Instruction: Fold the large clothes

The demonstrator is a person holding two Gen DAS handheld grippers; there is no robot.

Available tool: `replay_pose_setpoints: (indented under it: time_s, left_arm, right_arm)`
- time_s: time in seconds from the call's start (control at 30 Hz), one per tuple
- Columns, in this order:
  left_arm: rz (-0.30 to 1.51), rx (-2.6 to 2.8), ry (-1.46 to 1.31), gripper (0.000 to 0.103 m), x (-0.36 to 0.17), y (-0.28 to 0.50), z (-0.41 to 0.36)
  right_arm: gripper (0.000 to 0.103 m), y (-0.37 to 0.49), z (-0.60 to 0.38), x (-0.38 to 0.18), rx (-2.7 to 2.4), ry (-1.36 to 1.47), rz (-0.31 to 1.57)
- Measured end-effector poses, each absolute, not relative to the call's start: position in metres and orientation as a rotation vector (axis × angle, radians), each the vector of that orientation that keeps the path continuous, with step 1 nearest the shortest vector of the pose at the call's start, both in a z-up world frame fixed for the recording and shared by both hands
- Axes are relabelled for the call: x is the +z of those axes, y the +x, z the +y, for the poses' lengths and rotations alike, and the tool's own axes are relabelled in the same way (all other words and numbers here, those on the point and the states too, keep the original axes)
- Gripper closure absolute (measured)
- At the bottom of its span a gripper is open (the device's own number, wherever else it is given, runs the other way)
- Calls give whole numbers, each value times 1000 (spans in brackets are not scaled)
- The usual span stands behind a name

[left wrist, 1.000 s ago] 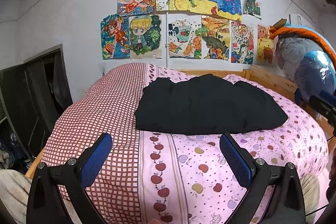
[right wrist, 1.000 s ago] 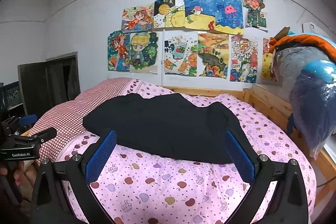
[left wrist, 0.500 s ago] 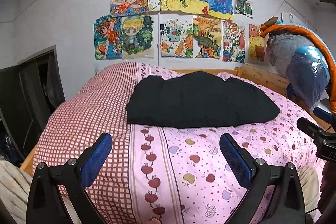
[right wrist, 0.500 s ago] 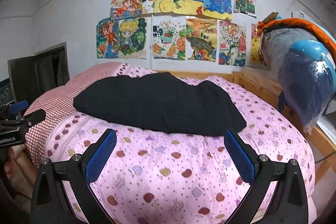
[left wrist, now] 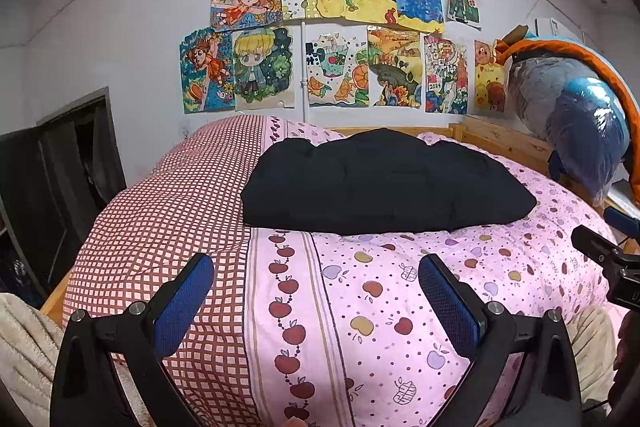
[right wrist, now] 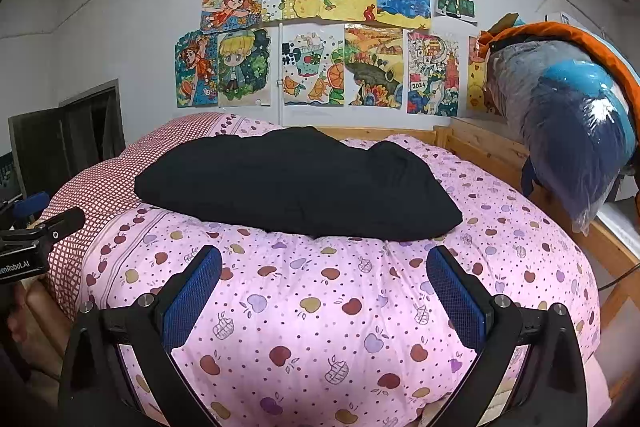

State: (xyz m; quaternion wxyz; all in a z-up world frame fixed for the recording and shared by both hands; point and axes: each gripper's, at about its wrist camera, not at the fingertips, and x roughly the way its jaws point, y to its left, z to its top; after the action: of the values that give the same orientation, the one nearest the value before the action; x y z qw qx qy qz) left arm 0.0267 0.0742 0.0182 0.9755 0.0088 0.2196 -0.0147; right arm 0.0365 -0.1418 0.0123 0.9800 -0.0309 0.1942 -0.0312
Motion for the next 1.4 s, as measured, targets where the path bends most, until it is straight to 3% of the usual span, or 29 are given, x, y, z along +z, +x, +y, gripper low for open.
replay_pose_setpoints:
  time_s: [1.4]
  left_arm:
    - [443,-36,23,0,21,18,63]
  right_arm:
    - [2,36,-146,10,-58,-39,403]
